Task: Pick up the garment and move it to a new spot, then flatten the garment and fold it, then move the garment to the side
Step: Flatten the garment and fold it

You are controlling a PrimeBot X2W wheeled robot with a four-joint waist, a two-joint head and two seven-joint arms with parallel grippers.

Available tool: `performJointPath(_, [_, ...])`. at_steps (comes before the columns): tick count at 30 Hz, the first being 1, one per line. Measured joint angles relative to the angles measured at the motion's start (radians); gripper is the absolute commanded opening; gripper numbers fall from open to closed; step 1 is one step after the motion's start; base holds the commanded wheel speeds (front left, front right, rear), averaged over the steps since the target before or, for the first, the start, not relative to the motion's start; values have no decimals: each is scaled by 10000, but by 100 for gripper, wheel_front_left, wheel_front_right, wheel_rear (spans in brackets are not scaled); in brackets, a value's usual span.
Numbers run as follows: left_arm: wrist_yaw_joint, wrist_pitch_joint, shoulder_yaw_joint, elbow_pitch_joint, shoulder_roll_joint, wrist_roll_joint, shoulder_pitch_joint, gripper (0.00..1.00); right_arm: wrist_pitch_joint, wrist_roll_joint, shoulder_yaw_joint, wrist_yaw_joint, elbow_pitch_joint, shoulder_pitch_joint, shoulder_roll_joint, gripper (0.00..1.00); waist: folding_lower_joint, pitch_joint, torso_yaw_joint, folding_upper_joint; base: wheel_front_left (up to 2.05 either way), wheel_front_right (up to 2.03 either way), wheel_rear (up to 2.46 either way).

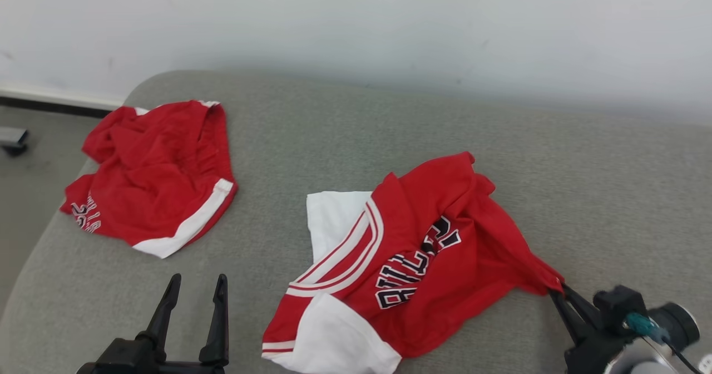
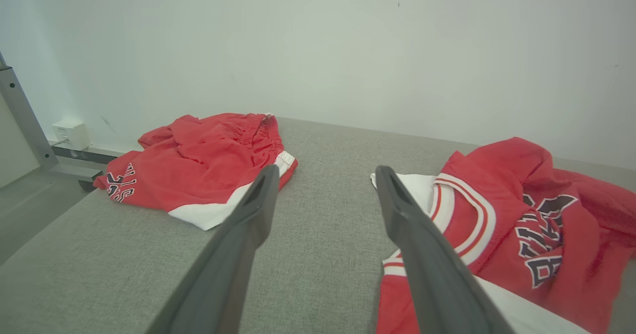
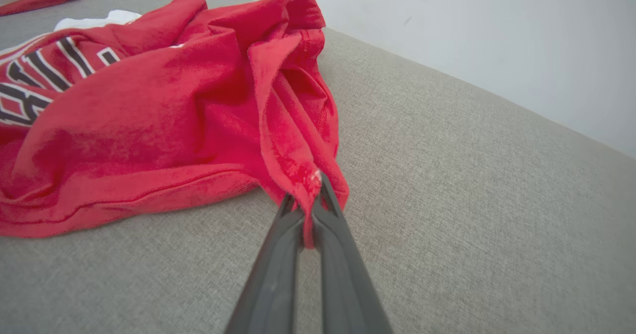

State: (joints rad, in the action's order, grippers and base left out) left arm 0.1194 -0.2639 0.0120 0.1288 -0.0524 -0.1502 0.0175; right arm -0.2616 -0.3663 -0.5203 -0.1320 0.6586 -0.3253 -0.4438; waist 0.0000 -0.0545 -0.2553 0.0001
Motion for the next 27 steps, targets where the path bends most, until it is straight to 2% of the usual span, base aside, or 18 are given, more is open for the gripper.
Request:
performJointPath(9, [15,0,36,-13,6,0,-59,100,479,-972,-100,0,-2347,2345,-840,0,-2,278,678,-1,0,0,0])
performJointPath(15, [27,0,-15,-58,6,2,-231,100,953,-1685,562,0,-3446,3498,-1022,0,-1,248,840,-1,0,0,0])
performJointPath(16, [27,0,-15,-58,6,2,-231,100,953,-1685,562,0,-3446,3498,-1022,29,-1,248,840,-1,0,0,0])
performJointPath(17, [27,0,-23,-67,6,2,-239,100,940,-1689,859,0,-3643,3589,-988,100,-1,258,895,0,0,0,0])
performJointPath(27, [29,0,-102,-58,-21,88,-267,100,560,-1047,2230,0,-4054,3697,-422,100,-1,492,1060,0,0,0,0])
